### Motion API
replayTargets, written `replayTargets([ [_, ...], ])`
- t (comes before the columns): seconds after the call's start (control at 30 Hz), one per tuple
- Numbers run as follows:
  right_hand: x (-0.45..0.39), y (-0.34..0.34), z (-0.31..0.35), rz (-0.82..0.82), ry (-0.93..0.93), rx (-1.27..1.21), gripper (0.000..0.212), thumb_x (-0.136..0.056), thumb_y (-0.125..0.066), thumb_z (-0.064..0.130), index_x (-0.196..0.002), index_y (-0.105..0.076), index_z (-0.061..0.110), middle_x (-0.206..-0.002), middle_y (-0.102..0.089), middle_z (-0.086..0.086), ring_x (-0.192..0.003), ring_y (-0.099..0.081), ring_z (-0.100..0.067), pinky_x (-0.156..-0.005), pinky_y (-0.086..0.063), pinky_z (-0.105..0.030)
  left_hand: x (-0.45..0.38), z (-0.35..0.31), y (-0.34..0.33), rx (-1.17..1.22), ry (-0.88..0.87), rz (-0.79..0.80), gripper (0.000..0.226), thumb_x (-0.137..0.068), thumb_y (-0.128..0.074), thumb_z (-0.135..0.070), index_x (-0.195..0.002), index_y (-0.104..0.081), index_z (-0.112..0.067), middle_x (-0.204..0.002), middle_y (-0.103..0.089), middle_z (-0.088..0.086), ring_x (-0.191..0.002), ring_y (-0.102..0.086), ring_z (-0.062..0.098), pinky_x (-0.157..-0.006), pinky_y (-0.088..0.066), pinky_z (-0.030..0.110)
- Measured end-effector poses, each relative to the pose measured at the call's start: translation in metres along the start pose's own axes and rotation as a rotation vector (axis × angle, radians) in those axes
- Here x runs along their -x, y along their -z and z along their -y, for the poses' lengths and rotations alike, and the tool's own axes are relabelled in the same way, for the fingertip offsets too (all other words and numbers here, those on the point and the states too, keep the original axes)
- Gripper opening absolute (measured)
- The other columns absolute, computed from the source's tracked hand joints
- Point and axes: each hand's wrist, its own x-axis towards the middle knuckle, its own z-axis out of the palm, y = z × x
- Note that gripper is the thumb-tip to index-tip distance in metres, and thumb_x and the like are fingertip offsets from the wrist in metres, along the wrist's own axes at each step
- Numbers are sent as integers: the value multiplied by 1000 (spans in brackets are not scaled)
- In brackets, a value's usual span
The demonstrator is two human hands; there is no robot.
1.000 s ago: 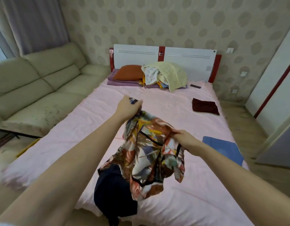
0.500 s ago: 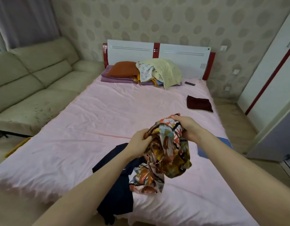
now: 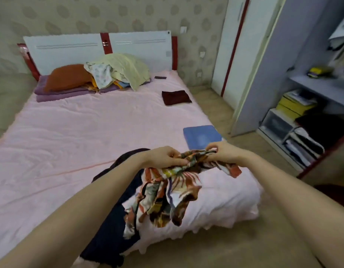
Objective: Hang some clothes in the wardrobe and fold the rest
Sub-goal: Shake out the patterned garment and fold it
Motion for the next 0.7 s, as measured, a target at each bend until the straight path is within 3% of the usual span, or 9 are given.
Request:
replayTargets([
  [0.1,55,8,-55,155,-84,143,31,-75,-77,38,-103,-69,26,-95,-70,4,-85,-65,-13,-79,-53,-28,-24,-20,-39,-487,-91,239,39,-77,-72,-49,-99,-57,-20,-92,-60,-4,-82,-53,17,-69,-42,28],
  [0.2,107,18,-108,190,-142,78,22,-74,-77,43,-79,-71,23,-70,-67,10,-65,-59,-8,-60,-45,-22,-49,-57,-86,-899,-210,304,55,-81,-69,-33,-127,-43,-19,-110,-60,9,-86,-51,26,-69,-38,31],
  [0.27,139,25,-152,125,-221,47,44,-74,-74,56,-63,-62,14,-65,-64,3,-60,-56,-13,-58,-36,-28,-66,-90,-116,-906,-249,292,58,-88,-62,-26,-138,-32,-19,-114,-58,15,-87,-51,30,-67,-36,33],
  [0.33,170,27,-193,55,-277,44,52,-80,-69,53,-56,-48,12,-57,-54,0,-55,-49,-17,-59,-32,-31,-81,-120,-141,-811,-299,267,54,-91,-57,-17,-137,-28,-21,-107,-59,16,-80,-48,28,-65,-38,36],
  [0.4,204,28,-231,13,-299,96,43,-90,-63,39,-58,-47,15,-56,-43,2,-55,-40,-15,-56,-30,-30,-99,-149,-167,-702,-352,270,51,-90,-52,-8,-132,-27,-23,-100,-58,13,-79,-49,28,-66,-38,35],
  [0.5,239,29,-267,-64,-301,156,26,-93,-59,27,-75,-61,8,-67,-53,0,-66,-50,-13,-58,-33,-27,-114,-183,-194,-638,-496,232,49,-88,-49,-1,-127,-34,-25,-117,-56,8,-97,-53,28,-79,-43,36],
  [0.6,283,39,-319,-119,-360,203,17,-93,-57,18,-92,-68,5,-86,-63,-8,-83,-59,-23,-69,-42,-32,-125,-233,-232,-591,-641,231,40,-91,-53,-8,-127,-45,-23,-125,-52,2,-107,-51,22,-88,-39,32],
  [0.7,313,45,-345,-167,-373,218,19,-89,-51,3,-91,-69,9,-87,-63,-4,-86,-59,-22,-69,-39,-29,-130,-266,-256,-594,-700,281,29,-91,-60,-17,-120,-56,-19,-115,-55,-1,-100,-52,17,-86,-40,27],
])
